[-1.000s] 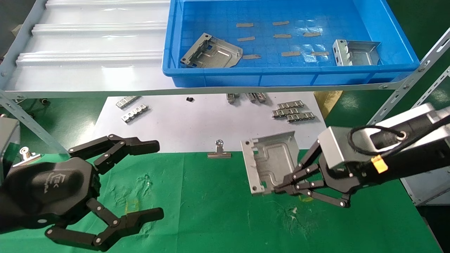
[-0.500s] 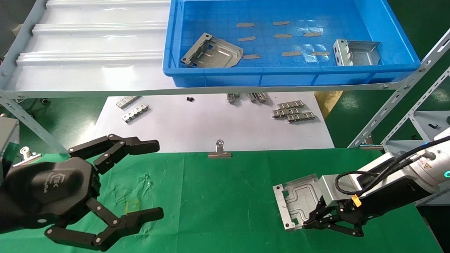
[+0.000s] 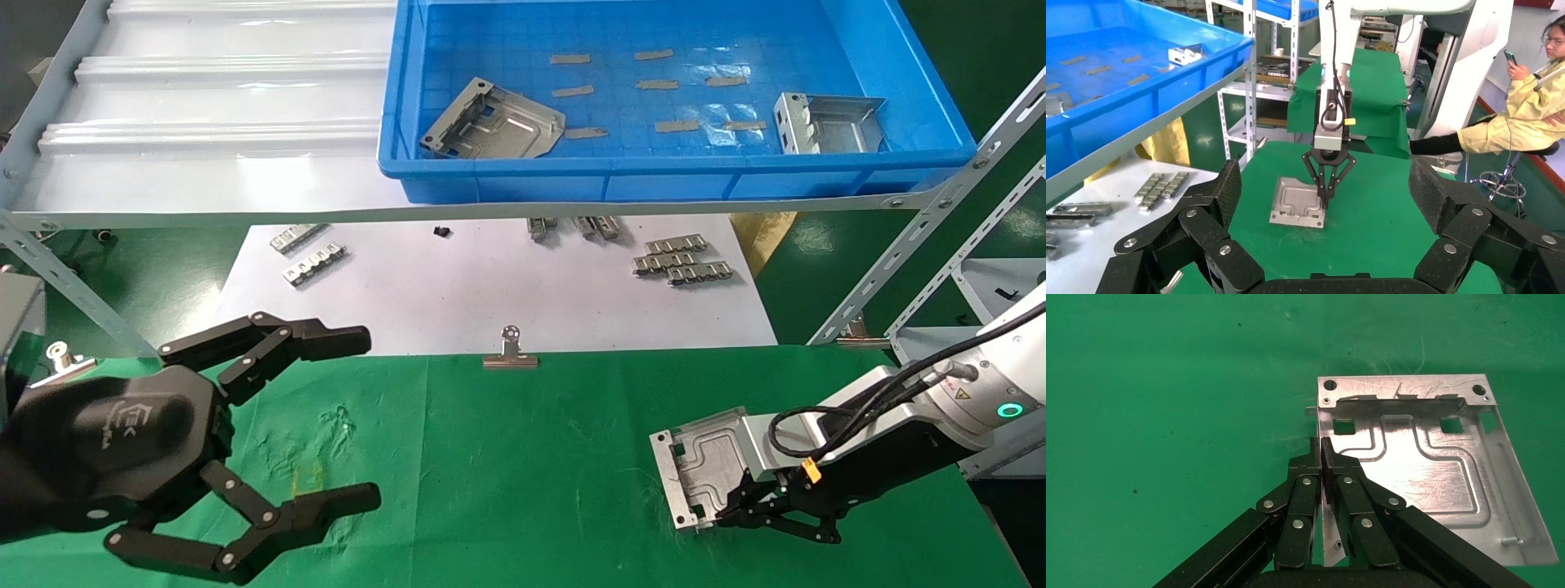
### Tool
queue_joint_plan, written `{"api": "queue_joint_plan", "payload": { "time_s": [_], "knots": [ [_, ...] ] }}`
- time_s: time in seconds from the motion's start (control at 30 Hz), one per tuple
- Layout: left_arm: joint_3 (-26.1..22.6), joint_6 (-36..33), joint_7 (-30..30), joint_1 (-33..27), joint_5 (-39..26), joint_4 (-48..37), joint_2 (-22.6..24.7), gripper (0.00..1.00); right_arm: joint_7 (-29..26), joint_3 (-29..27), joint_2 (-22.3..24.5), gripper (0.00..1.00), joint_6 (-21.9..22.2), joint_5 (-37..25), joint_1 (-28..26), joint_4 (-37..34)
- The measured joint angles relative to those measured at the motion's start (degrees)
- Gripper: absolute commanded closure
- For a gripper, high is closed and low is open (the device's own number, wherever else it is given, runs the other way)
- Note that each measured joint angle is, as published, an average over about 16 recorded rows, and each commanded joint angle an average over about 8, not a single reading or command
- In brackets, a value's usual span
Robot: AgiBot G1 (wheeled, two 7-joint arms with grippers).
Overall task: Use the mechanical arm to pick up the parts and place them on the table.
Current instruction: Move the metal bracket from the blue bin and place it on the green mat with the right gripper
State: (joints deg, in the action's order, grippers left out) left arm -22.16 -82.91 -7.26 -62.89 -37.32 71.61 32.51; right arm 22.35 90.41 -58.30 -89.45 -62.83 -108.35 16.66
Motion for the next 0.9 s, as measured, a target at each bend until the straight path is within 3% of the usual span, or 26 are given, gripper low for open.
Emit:
{"api": "queue_joint_plan", "payload": {
  "time_s": [0.27, 0.33, 0.4, 0.57, 0.63, 0.9],
  "knots": [
    [0.0, 0.0, 0.0, 0.0, 0.0, 0.0, 0.0, 0.0, 2.92, 0.08, -2.29, 1.0, 1.1, 0.25, 1.0, -5.75],
    [0.0, 0.0, 0.0, 0.0, 0.0, 0.0, 0.0, 0.0, 3.41, 0.02, -2.75, 0.96, 1.42, 0.38, 1.27, -6.95],
    [0.0, 0.0, 0.0, 0.0, 0.0, 0.0, 0.0, 0.0, 3.83, -0.02, -3.21, 0.81, 1.69, 0.46, 1.53, -8.02],
    [0.0, 0.0, 0.0, 0.0, 0.0, 0.0, 0.0, 0.0, 4.72, -0.06, -4.26, 0.2, 2.29, 0.52, 2.0, -10.17],
    [0.0, 0.0, 0.0, 0.0, 0.0, 0.0, 0.0, 0.0, 5.11, -0.05, -4.6, 0.03, 2.55, 0.49, 2.12, -10.84],
    [0.0, 0.0, 0.0, 0.0, 0.0, 0.0, 0.0, 0.0, 6.59, 0.25, -5.71, 0.0, 2.13, 0.03, 1.68, -12.28]
  ]
}}
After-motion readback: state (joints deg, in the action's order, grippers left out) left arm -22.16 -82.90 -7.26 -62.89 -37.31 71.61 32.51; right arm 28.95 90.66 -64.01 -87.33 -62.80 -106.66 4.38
